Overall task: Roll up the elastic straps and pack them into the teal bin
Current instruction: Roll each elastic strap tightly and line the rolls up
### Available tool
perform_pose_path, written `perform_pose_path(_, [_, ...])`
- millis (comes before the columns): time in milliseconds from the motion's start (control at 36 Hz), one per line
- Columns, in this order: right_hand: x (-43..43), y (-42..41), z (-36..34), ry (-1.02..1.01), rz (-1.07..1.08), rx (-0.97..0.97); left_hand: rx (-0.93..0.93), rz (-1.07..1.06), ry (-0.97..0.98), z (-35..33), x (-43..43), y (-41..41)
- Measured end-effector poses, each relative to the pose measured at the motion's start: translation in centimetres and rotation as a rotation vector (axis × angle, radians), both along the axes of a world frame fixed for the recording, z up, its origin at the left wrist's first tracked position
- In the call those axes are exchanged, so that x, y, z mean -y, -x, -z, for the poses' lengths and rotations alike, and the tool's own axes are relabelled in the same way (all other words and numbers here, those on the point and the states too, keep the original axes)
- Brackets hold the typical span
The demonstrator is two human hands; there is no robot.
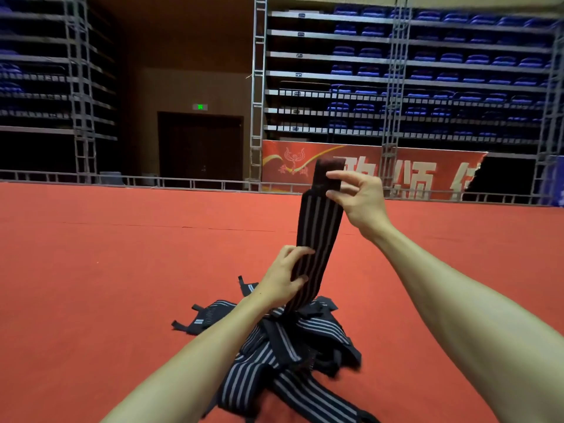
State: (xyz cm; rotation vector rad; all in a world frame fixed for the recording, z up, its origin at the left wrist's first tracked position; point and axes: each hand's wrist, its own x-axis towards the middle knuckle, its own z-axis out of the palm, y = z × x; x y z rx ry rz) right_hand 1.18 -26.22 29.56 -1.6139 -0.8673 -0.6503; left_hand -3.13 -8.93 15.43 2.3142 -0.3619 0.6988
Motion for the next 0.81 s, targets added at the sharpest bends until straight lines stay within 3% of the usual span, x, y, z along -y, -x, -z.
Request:
perform_pose_path(167, [1.6, 0.9, -3.2, 0.035, -0.013, 0.078, -0.166, 0.060, 0.109, -0.4, 1.0, 0.6])
perform_pose_path(306, [2.8, 1.4, -4.1, -0.030, -0.010, 0.054, -0.108, 0.090, 0.198, 0.9, 3.1, 1.1])
perform_pose_path(583, [6.1, 2.3, -3.3, -0.166, 0.070, -0.016, -0.251, 0.136, 0.063, 7.3, 4.6, 2.2])
perform_pose_path(806, [7.5, 2.3, -2.8, -0.159, 0.151, 0.018, -0.291, 0.154, 0.165, 7.3, 6.5, 2.8])
